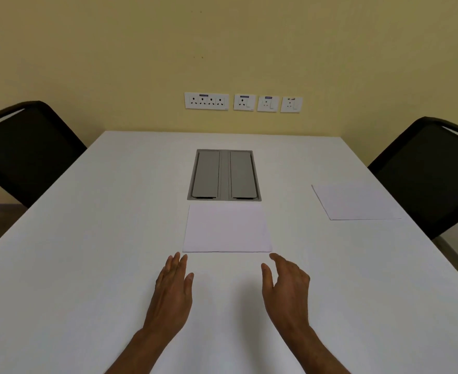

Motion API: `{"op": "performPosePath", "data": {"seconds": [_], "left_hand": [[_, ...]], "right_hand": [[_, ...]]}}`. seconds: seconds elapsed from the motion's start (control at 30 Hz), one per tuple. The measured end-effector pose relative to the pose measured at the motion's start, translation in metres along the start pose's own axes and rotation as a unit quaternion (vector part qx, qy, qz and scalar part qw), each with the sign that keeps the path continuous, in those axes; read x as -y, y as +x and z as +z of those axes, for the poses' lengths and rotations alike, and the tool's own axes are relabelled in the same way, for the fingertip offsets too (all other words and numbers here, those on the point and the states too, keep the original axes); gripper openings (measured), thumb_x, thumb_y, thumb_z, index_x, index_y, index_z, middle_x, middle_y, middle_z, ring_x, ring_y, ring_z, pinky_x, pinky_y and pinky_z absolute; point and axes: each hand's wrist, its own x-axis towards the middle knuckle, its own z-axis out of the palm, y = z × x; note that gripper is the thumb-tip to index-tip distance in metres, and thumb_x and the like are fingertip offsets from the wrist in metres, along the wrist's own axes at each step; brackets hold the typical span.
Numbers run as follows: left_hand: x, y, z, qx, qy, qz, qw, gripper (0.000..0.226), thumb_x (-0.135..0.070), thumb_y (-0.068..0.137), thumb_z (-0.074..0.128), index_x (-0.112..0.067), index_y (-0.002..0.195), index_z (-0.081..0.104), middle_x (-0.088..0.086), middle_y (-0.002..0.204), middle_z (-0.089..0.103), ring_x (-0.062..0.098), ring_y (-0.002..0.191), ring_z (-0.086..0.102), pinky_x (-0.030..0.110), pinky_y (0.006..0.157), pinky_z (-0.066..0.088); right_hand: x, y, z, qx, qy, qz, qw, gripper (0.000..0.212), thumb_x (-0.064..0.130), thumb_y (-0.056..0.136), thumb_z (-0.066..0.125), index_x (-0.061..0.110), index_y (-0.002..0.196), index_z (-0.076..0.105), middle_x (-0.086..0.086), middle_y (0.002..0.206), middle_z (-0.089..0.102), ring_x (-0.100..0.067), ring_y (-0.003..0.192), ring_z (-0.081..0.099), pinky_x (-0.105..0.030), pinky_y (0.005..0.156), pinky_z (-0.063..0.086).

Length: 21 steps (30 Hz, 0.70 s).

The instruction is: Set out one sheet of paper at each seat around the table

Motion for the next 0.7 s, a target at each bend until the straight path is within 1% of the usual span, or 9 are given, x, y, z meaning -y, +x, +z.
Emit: {"op": "performPosePath", "data": {"seconds": [0.1, 0.17, 0.23, 0.3, 0.37, 0.43, 0.57, 0.63, 0.7], "left_hand": [[0.014, 0.022, 0.025, 0.014, -0.012, -0.018, 1.000, 0.052, -0.027, 0.104, 0.037, -0.015, 0.154, 0.026, 0.001, 0.163, 0.019, 0.011, 0.152, 0.007, 0.022, 0.117, 0.002], [0.023, 0.036, 0.040, 0.023, -0.024, -0.027, 0.999, 0.052, -0.026, 0.104, 0.038, -0.014, 0.153, 0.028, 0.002, 0.163, 0.021, 0.014, 0.152, 0.009, 0.026, 0.119, 0.006], [0.031, 0.046, 0.055, 0.028, -0.028, -0.031, 0.999, 0.051, -0.025, 0.104, 0.039, -0.014, 0.153, 0.029, 0.003, 0.163, 0.022, 0.015, 0.152, 0.011, 0.030, 0.121, 0.009], [0.039, 0.053, 0.067, 0.024, -0.030, -0.034, 0.999, 0.051, -0.024, 0.103, 0.040, -0.014, 0.152, 0.030, 0.003, 0.163, 0.022, 0.015, 0.152, 0.011, 0.030, 0.120, 0.009], [0.046, 0.057, 0.078, 0.017, -0.020, -0.030, 0.999, 0.051, -0.023, 0.103, 0.040, -0.013, 0.152, 0.030, 0.003, 0.163, 0.021, 0.016, 0.152, 0.009, 0.028, 0.118, 0.006], [0.053, 0.060, 0.088, 0.016, -0.010, -0.021, 1.000, 0.052, -0.023, 0.103, 0.041, -0.012, 0.153, 0.029, 0.003, 0.163, 0.020, 0.015, 0.152, 0.007, 0.027, 0.117, 0.005], [0.062, 0.072, 0.106, 0.007, 0.000, -0.002, 1.000, 0.053, -0.026, 0.103, 0.041, -0.012, 0.153, 0.029, 0.003, 0.163, 0.019, 0.011, 0.149, 0.005, 0.028, 0.118, 0.006], [0.066, 0.078, 0.113, 0.001, 0.008, 0.012, 1.000, 0.057, -0.036, 0.101, 0.034, -0.012, 0.152, 0.030, 0.001, 0.161, 0.019, 0.013, 0.150, 0.007, 0.030, 0.119, 0.008], [0.069, 0.084, 0.118, 0.004, 0.011, 0.020, 1.000, 0.060, -0.042, 0.100, 0.030, -0.012, 0.153, 0.030, 0.001, 0.162, 0.020, 0.014, 0.150, 0.009, 0.032, 0.119, 0.010]], "right_hand": [[-0.014, 0.013, 0.027, 0.014, 0.040, 0.042, 0.998, 0.025, 0.019, 0.095, 0.067, 0.013, 0.119, 0.068, -0.001, 0.112, 0.073, -0.025, 0.111, 0.065, -0.040, 0.098, 0.041], [-0.024, 0.022, 0.043, 0.032, 0.090, 0.109, 0.989, 0.028, 0.023, 0.098, 0.062, 0.018, 0.125, 0.065, 0.000, 0.122, 0.068, -0.023, 0.119, 0.058, -0.037, 0.103, 0.040], [-0.035, 0.029, 0.059, 0.036, 0.136, 0.169, 0.975, 0.031, 0.026, 0.099, 0.058, 0.023, 0.130, 0.061, 0.000, 0.128, 0.064, -0.023, 0.122, 0.055, -0.036, 0.103, 0.043], [-0.046, 0.034, 0.074, 0.036, 0.161, 0.197, 0.967, 0.033, 0.026, 0.100, 0.057, 0.023, 0.133, 0.059, -0.001, 0.129, 0.063, -0.023, 0.124, 0.055, -0.040, 0.104, 0.045], [-0.054, 0.037, 0.086, 0.040, 0.172, 0.210, 0.962, 0.036, 0.024, 0.100, 0.056, 0.021, 0.136, 0.057, -0.002, 0.132, 0.062, -0.024, 0.127, 0.053, -0.044, 0.106, 0.044], [-0.060, 0.040, 0.097, 0.050, 0.173, 0.217, 0.959, 0.039, 0.023, 0.100, 0.056, 0.020, 0.139, 0.053, -0.002, 0.134, 0.061, -0.024, 0.129, 0.052, -0.044, 0.109, 0.042], [-0.068, 0.050, 0.112, 0.069, 0.176, 0.213, 0.959, 0.045, 0.020, 0.098, 0.058, 0.020, 0.143, 0.048, -0.001, 0.138, 0.057, -0.024, 0.131, 0.050, -0.049, 0.113, 0.035], [-0.072, 0.056, 0.118, 0.077, 0.171, 0.213, 0.959, 0.047, 0.019, 0.098, 0.058, 0.020, 0.144, 0.046, -0.001, 0.141, 0.055, -0.023, 0.134, 0.047, -0.045, 0.116, 0.031], [-0.076, 0.060, 0.123, 0.084, 0.161, 0.212, 0.960, 0.049, 0.019, 0.098, 0.059, 0.019, 0.146, 0.045, 0.000, 0.143, 0.052, -0.021, 0.137, 0.044, -0.038, 0.116, 0.024]]}}
